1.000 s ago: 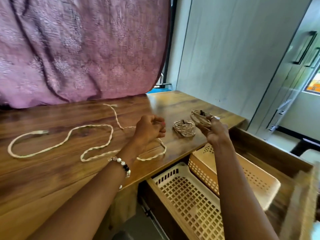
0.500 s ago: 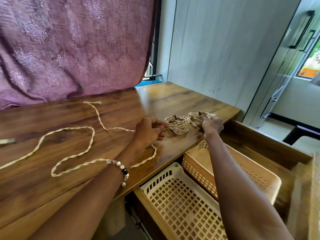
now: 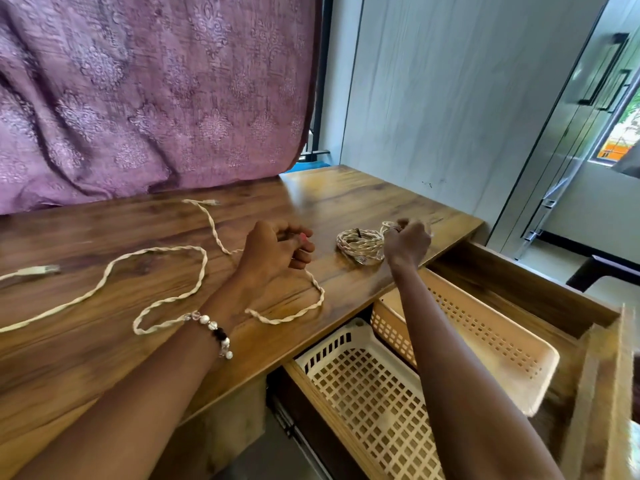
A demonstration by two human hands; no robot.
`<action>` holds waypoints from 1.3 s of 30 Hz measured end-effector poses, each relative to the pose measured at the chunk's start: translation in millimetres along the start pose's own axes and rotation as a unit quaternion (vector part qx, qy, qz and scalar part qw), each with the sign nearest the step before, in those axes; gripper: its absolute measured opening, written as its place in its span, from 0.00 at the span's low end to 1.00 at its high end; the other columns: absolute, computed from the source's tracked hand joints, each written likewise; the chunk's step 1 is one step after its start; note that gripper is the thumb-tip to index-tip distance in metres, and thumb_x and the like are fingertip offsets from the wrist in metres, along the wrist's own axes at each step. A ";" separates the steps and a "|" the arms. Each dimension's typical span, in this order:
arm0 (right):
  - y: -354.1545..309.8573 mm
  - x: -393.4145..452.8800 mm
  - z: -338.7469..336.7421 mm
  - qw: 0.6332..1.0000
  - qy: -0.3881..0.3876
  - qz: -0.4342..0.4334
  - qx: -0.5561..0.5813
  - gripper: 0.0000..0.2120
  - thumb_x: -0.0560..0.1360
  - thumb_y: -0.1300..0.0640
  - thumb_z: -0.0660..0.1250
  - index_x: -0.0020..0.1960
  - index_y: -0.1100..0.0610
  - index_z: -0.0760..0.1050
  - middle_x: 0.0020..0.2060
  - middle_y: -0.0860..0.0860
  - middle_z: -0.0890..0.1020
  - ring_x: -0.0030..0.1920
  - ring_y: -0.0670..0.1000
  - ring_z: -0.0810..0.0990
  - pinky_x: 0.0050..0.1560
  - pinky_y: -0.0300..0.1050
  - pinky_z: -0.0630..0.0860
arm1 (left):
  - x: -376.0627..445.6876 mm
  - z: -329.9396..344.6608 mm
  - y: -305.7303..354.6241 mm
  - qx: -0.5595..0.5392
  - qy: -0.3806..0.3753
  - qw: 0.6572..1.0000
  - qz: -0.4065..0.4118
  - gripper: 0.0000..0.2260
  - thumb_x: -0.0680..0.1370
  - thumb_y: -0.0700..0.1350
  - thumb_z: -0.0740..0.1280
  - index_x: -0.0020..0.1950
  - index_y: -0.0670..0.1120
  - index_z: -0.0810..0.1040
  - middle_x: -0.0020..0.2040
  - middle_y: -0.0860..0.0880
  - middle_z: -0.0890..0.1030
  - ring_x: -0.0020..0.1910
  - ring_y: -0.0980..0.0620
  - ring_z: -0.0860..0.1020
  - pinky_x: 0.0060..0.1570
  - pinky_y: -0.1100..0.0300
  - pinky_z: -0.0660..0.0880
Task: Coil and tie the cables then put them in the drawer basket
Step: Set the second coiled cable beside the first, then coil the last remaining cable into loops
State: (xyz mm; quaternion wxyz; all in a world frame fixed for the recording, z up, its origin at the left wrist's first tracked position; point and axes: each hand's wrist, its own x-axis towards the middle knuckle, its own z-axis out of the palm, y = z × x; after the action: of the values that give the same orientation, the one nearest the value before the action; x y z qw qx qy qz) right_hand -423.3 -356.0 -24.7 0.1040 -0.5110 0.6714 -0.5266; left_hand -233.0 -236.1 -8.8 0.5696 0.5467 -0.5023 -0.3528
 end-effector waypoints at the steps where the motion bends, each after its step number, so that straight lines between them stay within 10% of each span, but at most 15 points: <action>1: -8.7 -9.1 1.2 0.999 -0.021 -0.045 0.021 0.11 0.74 0.64 0.64 0.55 0.63 0.79 0.50 0.59 0.83 0.53 0.55 0.80 0.48 0.40 0.70 | -2.8 -8.6 2.0 0.003 0.008 1.000 0.003 0.07 0.79 0.34 0.64 0.47 0.42 0.80 0.41 0.42 0.83 0.33 0.50 0.80 0.33 0.58 0.80; 11: -97.3 -139.5 30.2 0.864 -0.368 -0.310 0.148 0.03 0.73 0.63 0.69 0.44 0.62 0.81 0.33 0.51 0.82 0.31 0.42 0.79 0.38 0.43 0.77 | -50.3 -108.7 -1.6 -0.016 0.151 0.988 0.011 0.08 0.79 0.34 0.63 0.44 0.43 0.80 0.36 0.44 0.81 0.23 0.55 0.76 0.23 0.64 0.70; 21: -145.0 -211.1 93.1 0.828 -0.381 -0.411 0.013 0.20 0.70 0.54 0.74 0.60 0.57 0.77 0.57 0.57 0.79 0.61 0.57 0.74 0.61 0.42 0.65 | -94.2 -223.1 -24.4 0.175 0.296 0.939 0.027 0.07 0.77 0.36 0.66 0.47 0.48 0.81 0.38 0.48 0.83 0.28 0.60 0.78 0.33 0.63 0.74; 26: -177.7 -233.3 122.3 0.737 -0.464 -0.475 -0.130 0.31 0.69 0.61 0.72 0.70 0.53 0.67 0.68 0.55 0.72 0.68 0.60 0.66 0.68 0.53 0.63 | -99.2 -282.8 -34.9 0.554 0.101 0.826 -0.028 0.16 0.71 0.56 0.72 0.58 0.55 0.80 0.55 0.54 0.81 0.59 0.51 0.75 0.60 0.50 0.70; 31: -205.9 -261.3 150.9 0.655 -0.549 -0.497 -0.152 0.25 0.69 0.59 0.70 0.64 0.46 0.72 0.66 0.49 0.73 0.69 0.59 0.64 0.66 0.65 0.62 | -99.9 -309.7 -41.0 0.614 0.032 0.789 -0.001 0.09 0.72 0.55 0.71 0.50 0.54 0.82 0.54 0.54 0.80 0.54 0.52 0.77 0.53 0.54 0.72; 33: -214.0 -268.8 157.2 0.658 -0.547 -0.494 -0.152 0.16 0.71 0.55 0.70 0.58 0.48 0.77 0.62 0.49 0.76 0.67 0.57 0.65 0.65 0.64 0.62 | -99.3 -309.6 -43.2 0.630 0.095 0.769 0.055 0.05 0.75 0.51 0.68 0.47 0.52 0.81 0.49 0.52 0.82 0.51 0.50 0.78 0.49 0.54 0.71; 39: -216.3 -278.6 168.8 0.739 -0.471 -0.465 0.126 0.12 0.71 0.61 0.58 0.47 0.50 0.77 0.43 0.50 0.83 0.47 0.54 0.80 0.53 0.59 0.74 | -93.8 -338.9 -39.4 0.428 0.188 0.876 0.121 0.08 0.76 0.51 0.68 0.39 0.49 0.78 0.30 0.53 0.79 0.30 0.54 0.76 0.33 0.58 0.71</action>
State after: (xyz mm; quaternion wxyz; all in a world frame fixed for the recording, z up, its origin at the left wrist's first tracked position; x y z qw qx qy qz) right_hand -57.1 -219.2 -31.3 0.2129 -0.9247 0.1436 -0.2809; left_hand 74.3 -62.0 -30.1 0.4024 0.7278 -0.5499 0.0779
